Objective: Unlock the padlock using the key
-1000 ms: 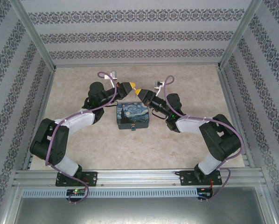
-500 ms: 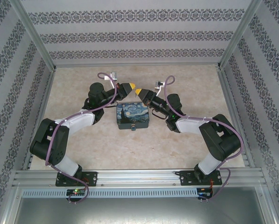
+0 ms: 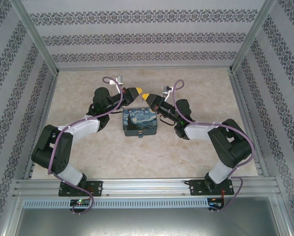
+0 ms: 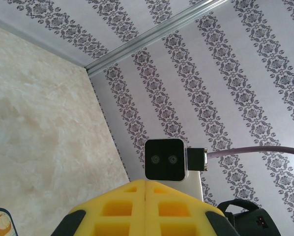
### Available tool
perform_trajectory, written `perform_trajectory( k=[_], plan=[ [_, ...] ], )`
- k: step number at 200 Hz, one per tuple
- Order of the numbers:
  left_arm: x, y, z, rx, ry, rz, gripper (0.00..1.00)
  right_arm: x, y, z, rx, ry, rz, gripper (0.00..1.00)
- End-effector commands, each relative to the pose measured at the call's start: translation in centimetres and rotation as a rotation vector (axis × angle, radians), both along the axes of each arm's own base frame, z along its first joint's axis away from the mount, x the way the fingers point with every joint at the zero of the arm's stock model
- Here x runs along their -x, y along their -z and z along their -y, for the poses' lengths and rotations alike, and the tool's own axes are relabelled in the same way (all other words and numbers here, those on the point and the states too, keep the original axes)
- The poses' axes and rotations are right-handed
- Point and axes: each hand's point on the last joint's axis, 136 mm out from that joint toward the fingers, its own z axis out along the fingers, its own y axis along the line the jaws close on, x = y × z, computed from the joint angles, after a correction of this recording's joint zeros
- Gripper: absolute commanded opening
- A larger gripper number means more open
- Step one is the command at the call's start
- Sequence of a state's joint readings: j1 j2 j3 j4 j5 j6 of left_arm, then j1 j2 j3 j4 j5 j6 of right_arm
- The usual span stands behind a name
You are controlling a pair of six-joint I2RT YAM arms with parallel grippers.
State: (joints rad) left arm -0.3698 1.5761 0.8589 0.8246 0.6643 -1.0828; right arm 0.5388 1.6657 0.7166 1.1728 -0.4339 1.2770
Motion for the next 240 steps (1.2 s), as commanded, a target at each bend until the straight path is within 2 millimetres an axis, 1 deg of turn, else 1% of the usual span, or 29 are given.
perform_trajectory(
  k=[1,50,57,62,68,87,123,182,240],
  plan=[
    [0.1,-0.8,-0.5,0.024,-0.008,0.041,0.00,-0.4,-0.7,0.6,-0.030,0.023,0.035,0.00],
    [0.2,-0.9,-0.7,0.032,-0.023,0.043,0.00,-0.6,-0.5,1.1,-0.041,0.039,0.024,0.00],
    [0.2,-1.0,-0.7,0.033,-0.023,0.044,0.00,-0.7,-0.4,1.1,-0.041,0.040,0.021,0.14],
    [0.2,-1.0,-0.8,0.032,-0.024,0.043,0.00,-0.7,-0.5,1.2,-0.042,0.042,0.021,0.20],
    [0.2,-0.9,-0.7,0.032,-0.023,0.042,0.00,-0.7,-0.5,1.2,-0.042,0.042,0.022,0.23],
    [0.2,-1.0,-0.7,0.032,-0.022,0.043,0.00,-0.8,-0.7,1.1,-0.045,0.041,0.026,0.27],
    [0.2,-1.1,-0.6,0.032,-0.019,0.043,0.00,-1.0,-0.8,1.1,-0.048,0.040,0.028,0.28],
    [0.3,-0.9,-0.5,0.030,-0.012,0.041,0.00,-1.1,-0.8,0.5,-0.052,0.011,0.035,0.28],
    [0.4,-0.7,-0.3,0.024,-0.004,0.034,0.00,-1.2,-1.1,0.2,-0.051,-0.004,0.045,0.25]
  ],
)
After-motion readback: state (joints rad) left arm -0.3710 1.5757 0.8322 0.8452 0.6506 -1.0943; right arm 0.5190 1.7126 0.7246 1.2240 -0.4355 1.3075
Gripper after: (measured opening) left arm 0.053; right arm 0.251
